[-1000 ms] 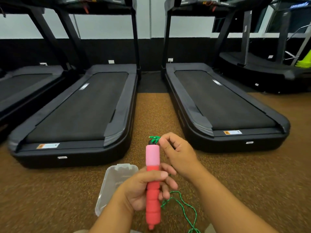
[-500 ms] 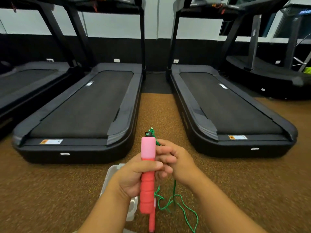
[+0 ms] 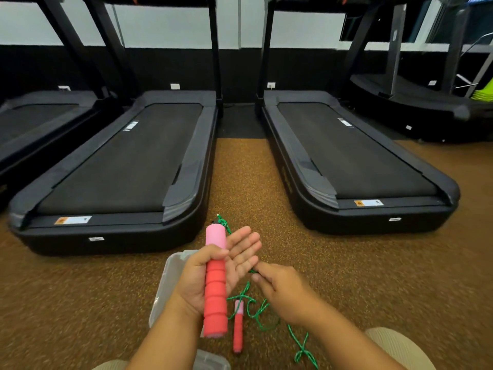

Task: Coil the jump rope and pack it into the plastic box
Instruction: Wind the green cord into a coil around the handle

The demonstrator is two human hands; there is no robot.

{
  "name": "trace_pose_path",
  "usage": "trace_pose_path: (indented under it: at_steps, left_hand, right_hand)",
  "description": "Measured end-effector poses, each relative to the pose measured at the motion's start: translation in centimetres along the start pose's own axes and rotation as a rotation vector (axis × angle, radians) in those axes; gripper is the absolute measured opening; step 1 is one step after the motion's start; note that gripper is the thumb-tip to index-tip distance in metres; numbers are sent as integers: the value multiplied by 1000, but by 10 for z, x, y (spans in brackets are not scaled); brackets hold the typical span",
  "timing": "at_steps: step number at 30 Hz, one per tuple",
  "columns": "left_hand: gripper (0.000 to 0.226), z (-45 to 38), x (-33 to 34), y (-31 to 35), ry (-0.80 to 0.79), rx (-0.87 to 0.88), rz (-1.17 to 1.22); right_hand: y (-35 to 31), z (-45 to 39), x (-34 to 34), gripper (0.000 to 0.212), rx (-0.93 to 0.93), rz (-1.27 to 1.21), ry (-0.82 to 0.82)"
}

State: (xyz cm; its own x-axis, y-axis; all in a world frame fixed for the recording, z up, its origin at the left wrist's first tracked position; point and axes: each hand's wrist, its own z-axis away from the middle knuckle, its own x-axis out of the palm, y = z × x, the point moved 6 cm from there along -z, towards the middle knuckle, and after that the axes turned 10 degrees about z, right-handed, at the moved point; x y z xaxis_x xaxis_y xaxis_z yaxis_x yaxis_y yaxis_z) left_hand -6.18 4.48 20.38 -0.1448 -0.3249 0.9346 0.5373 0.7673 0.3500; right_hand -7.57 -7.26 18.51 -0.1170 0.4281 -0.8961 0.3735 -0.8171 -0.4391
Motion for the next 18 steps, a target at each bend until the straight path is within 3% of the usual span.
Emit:
trace_pose_path:
  at_steps: [4, 7, 12, 18]
  left_hand:
    - [87, 1, 1, 9, -66, 48, -14]
    - [89, 0, 2, 25, -119, 144, 22]
    - [105, 9, -17, 58, 121, 323, -174]
    - [81, 13, -44, 40, 268, 182, -352]
  right_hand:
    - [-7, 2, 6, 11, -69, 89, -42]
    - [-16, 5, 5, 23, -140, 184, -69]
    - [-32, 19, -10, 26, -271, 286, -80]
    - [-54, 27, -35, 26, -405, 328, -38]
